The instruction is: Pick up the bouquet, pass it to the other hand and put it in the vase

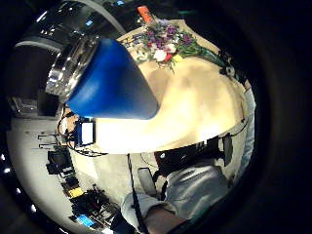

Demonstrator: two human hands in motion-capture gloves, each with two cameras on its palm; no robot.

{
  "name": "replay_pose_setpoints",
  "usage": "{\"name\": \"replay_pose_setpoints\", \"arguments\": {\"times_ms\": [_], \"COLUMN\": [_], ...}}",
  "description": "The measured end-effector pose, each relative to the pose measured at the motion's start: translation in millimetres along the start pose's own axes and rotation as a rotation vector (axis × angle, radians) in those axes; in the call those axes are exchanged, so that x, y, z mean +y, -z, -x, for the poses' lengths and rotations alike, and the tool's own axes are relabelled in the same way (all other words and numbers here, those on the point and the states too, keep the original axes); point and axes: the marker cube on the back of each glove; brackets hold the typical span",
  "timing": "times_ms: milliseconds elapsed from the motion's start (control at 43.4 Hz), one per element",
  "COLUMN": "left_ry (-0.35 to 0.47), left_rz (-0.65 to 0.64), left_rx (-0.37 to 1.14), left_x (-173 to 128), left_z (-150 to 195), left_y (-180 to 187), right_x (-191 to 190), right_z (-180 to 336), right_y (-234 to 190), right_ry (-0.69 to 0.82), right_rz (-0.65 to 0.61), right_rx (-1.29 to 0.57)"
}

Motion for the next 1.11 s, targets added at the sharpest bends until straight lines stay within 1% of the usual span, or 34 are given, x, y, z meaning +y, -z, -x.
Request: {"name": "replay_pose_setpoints", "arguments": {"times_ms": [115,277,369,415,461,507,553,645,714,830,876,922,991,1106], "left_ry": [-0.007,0.006,0.004,0.005,0.010,0.015,0.015,0.015,0.015,0.001,0.000,0.003,0.006,-0.001], "left_rz": [0.015,0.047,0.059,0.073,0.091,0.101,0.092,0.049,0.041,0.056,0.029,-0.009,-0.064,-0.132], "left_rx": [-0.012,-0.017,-0.008,-0.005,-0.004,-0.001,0.008,0.048,0.095,0.243,0.317,0.380,0.450,0.592], "left_x": [2.4,2.3,3.4,3.5,2.6,0.9,-1.8,-8.7,-13.9,-28.6,-38.0,-45.5,-53.9,-68.0], "left_z": [2.3,8.5,8.7,9.1,10.7,12.7,14.6,18.1,19.1,17.8,16.6,14.4,10.9,3.7], "left_y": [1.6,17.2,25.2,27.4,29.2,31.7,36.2,48.7,57.8,80.2,92.1,105.7,123.1,143.9], "right_x": [-3.3,1.3,2.5,1.6,-1.2,-1.9,0.5,11.1,19.9,44.3,48.7,43.6,42.2,64.5], "right_z": [9.4,15.9,15.9,15.8,13.9,11.6,9.5,5.8,9.5,27.4,37.8,47.6,58.4,79.7], "right_y": [3.3,10.6,10.8,13.7,20.8,27.1,30.7,40.3,57.4,100.9,121.9,137.8,154.1,180.0], "right_ry": [0.032,0.074,0.086,0.083,0.055,0.028,0.008,-0.050,-0.034,0.062,0.171,0.268,0.307,0.395], "right_rz": [-0.050,-0.045,-0.098,-0.200,-0.365,-0.481,-0.519,-0.519,-0.562,-0.594,-0.655,-0.704,-0.726,-0.752], "right_rx": [0.007,-0.071,-0.084,-0.086,-0.081,-0.108,-0.174,-0.322,-0.432,-0.673,-0.775,-0.869,-0.950,-1.078]}}
